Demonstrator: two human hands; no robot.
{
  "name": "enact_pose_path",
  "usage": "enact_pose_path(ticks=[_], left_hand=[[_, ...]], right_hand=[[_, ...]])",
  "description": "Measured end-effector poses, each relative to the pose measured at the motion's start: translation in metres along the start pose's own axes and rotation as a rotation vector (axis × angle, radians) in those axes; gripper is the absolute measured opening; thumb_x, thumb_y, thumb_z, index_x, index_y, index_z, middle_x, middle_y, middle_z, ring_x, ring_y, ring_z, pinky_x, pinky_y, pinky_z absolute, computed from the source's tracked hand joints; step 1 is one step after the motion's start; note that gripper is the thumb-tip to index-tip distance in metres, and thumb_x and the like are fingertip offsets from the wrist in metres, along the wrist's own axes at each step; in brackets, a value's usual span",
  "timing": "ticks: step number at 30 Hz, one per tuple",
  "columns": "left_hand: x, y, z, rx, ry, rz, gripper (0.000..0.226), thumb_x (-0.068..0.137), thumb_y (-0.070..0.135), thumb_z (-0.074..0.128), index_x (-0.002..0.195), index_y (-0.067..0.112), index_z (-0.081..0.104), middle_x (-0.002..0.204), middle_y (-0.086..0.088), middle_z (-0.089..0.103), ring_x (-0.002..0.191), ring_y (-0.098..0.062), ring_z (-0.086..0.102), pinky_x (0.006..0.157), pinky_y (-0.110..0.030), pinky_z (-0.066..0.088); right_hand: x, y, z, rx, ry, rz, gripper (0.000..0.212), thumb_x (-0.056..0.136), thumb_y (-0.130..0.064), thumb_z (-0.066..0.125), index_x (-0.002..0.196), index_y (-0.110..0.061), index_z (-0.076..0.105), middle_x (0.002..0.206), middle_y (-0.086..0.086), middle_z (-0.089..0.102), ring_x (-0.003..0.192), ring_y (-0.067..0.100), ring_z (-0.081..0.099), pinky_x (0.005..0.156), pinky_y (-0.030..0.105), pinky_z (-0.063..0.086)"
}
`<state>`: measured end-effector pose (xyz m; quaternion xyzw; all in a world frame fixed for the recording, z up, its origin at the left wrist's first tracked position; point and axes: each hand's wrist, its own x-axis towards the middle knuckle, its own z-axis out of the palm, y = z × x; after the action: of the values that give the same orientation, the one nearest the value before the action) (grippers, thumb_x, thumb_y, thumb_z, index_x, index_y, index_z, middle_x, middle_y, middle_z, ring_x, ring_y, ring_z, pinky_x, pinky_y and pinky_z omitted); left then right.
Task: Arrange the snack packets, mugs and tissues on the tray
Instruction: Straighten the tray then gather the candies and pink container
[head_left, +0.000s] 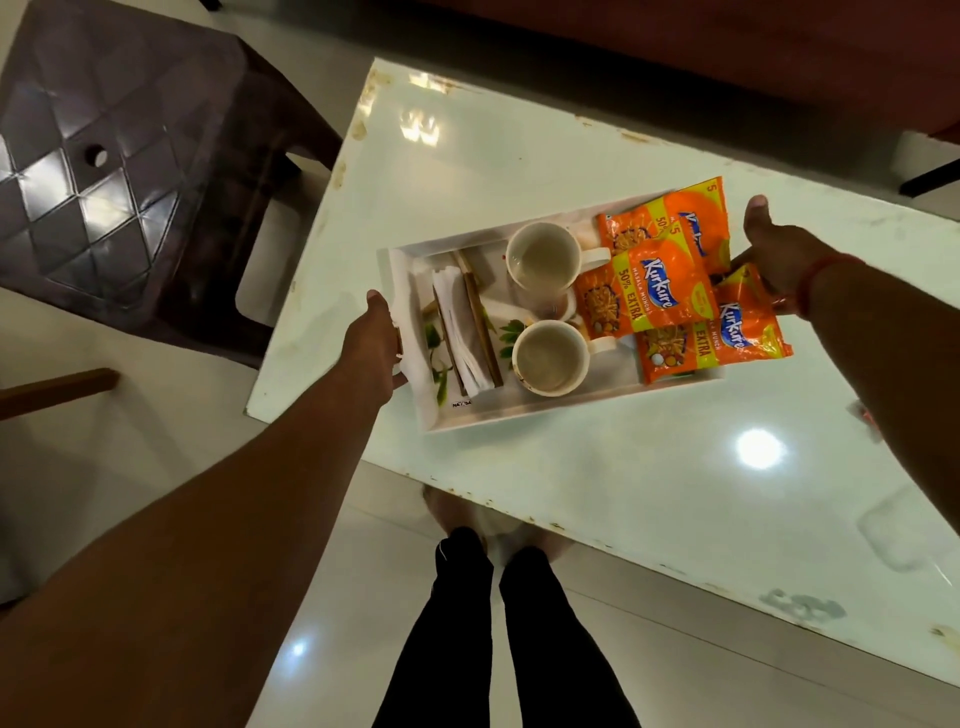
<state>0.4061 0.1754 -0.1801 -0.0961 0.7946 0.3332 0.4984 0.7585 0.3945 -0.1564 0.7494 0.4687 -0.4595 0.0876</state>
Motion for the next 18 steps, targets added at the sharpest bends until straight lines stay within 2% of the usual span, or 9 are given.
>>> enact_pose_path(ticks=[7,11,15,18], left_hand=[[0.002,0.003,0.006,0.000,-0.002,-0.022,0.061,0.092,0.069,0.035,0.124,0.021,0.058,0.109,-0.004,0.063,0.110,-0.025,0.061,0.098,-0.050,0.049],[0.004,0.018,0.010,0.044,-0.006,0.011,0.066,0.087,0.074,0.036,0.121,0.023,0.061,0.104,-0.003,0.061,0.109,-0.025,0.062,0.099,-0.050,0.049],[0.002,0.043,0.024,0.106,-0.037,0.055,0.072,0.085,0.076,0.033,0.128,0.024,0.058,0.130,-0.006,0.063,0.117,-0.025,0.060,0.101,-0.051,0.047],[-0.003,0.060,0.040,0.137,-0.066,0.074,0.071,0.089,0.074,0.032,0.132,0.023,0.057,0.137,-0.005,0.059,0.119,-0.024,0.059,0.103,-0.052,0.045]], right_hand=[[0.007,0.009,0.000,0.157,0.019,0.083,0.095,0.081,-0.086,0.013,0.133,-0.016,0.051,0.126,0.014,0.061,0.113,0.037,0.059,0.098,0.055,0.045],[0.006,0.020,-0.001,0.234,-0.005,0.122,0.088,0.082,-0.085,0.014,0.123,-0.017,0.053,0.117,0.012,0.065,0.109,0.034,0.060,0.092,0.053,0.044],[0.003,0.041,-0.006,0.321,-0.014,0.167,0.095,0.080,-0.087,0.014,0.125,-0.015,0.057,0.112,0.011,0.068,0.101,0.031,0.064,0.084,0.049,0.045],[-0.003,0.054,-0.012,0.369,-0.004,0.177,0.090,0.083,-0.084,0.013,0.119,-0.014,0.058,0.103,0.010,0.068,0.096,0.029,0.063,0.085,0.048,0.044]])
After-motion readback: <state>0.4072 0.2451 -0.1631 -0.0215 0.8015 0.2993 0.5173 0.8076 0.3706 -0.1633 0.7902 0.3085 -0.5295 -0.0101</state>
